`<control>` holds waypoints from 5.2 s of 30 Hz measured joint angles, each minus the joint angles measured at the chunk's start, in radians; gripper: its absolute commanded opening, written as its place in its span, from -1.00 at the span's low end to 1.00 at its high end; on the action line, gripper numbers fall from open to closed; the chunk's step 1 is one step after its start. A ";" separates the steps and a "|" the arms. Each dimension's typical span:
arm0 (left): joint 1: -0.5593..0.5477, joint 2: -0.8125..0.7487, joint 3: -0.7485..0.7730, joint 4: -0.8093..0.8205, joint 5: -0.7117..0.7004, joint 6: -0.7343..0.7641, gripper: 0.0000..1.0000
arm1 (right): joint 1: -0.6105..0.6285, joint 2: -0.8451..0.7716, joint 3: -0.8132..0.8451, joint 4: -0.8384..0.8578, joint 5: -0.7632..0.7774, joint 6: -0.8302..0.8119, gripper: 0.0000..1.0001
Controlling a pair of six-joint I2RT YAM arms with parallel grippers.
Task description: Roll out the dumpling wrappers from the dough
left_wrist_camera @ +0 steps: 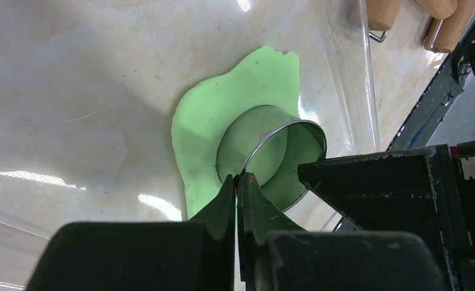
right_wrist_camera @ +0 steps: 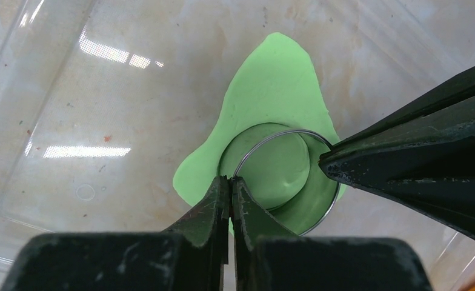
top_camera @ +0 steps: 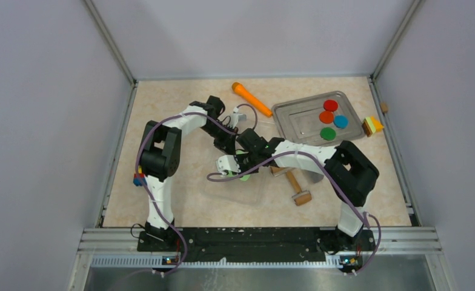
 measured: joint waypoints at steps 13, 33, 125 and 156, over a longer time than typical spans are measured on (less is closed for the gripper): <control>-0.001 -0.007 -0.011 0.011 -0.005 -0.018 -1.00 | 0.002 -0.009 -0.060 0.095 0.007 0.081 -1.00; 0.001 -0.019 -0.024 0.018 -0.024 -0.021 -1.00 | 0.010 0.009 -0.051 0.122 -0.018 0.075 -1.00; 0.240 -0.180 -0.259 0.212 -0.253 -0.385 -1.00 | 0.048 0.075 0.032 0.176 0.146 0.848 -1.00; 0.227 -0.177 -0.259 0.210 -0.250 -0.379 -1.00 | 0.061 0.017 0.117 0.046 0.296 0.862 -1.00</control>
